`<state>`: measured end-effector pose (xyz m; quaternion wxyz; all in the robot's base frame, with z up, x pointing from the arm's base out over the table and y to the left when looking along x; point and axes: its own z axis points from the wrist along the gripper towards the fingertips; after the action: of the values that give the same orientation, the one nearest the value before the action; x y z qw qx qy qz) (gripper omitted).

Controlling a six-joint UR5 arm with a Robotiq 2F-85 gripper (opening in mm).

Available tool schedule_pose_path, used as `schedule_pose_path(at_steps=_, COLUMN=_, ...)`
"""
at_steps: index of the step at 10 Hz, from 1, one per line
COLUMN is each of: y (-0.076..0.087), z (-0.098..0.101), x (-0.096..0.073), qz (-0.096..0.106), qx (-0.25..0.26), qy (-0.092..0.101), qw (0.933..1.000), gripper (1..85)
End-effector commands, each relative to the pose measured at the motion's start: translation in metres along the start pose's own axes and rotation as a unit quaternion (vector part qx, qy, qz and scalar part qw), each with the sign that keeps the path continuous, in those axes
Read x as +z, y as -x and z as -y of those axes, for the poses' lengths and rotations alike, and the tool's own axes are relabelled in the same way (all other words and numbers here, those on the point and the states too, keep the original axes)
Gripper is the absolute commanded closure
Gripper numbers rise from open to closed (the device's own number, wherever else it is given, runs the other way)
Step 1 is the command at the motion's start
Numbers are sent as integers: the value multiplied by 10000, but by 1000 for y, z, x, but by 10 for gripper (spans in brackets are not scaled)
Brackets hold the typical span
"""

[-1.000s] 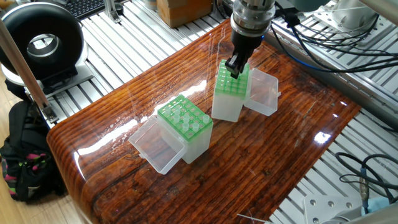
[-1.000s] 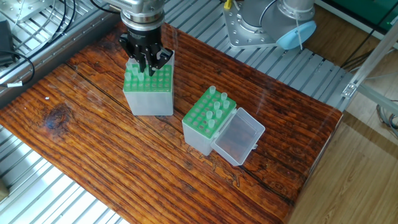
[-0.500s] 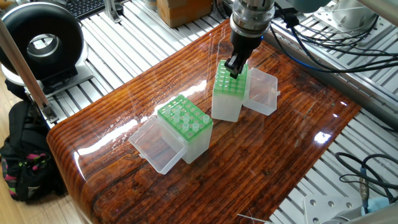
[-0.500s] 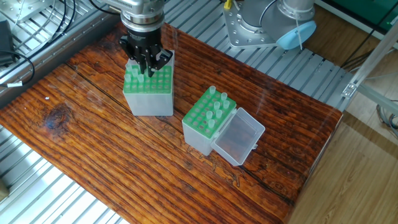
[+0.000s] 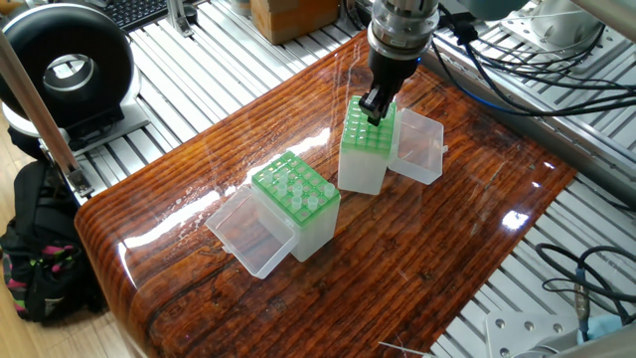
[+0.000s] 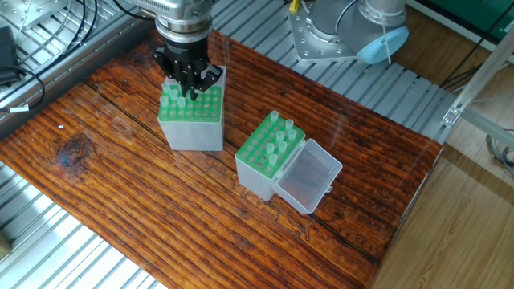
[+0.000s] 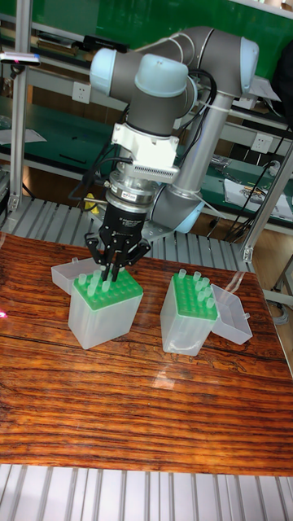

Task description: Transfer all large pipette tips from one holder to another

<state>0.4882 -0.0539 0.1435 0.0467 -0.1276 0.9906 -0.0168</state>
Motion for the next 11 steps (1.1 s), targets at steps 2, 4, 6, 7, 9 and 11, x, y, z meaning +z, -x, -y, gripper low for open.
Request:
schedule_pose_path(at_steps=2, y=0, z=-3, x=-9, qz=6, qx=2, qy=80, qw=10000, gripper=650)
schedule_pose_path(at_steps=4, y=-2, z=-3, x=-16, qz=-46, qx=-13, qy=94, qw=9999, gripper=650)
schedule_pose_path(at_steps=6, y=-5, z=-4, x=-24, qz=-124, qx=-14, qy=98, qw=9999, gripper=650)
schedule_pose_path(at_steps=7, y=-6, z=-5, x=-28, qz=-153, qx=-14, qy=106, qw=9998, gripper=650)
schedule_pose_path(at_steps=9, y=-6, z=-5, x=-30, qz=-181, qx=-8, qy=90, qw=9998, gripper=650)
schedule_pose_path(at_steps=11, y=-5, z=-4, x=-31, qz=-199, qx=-4, qy=55, qw=9998, gripper=650)
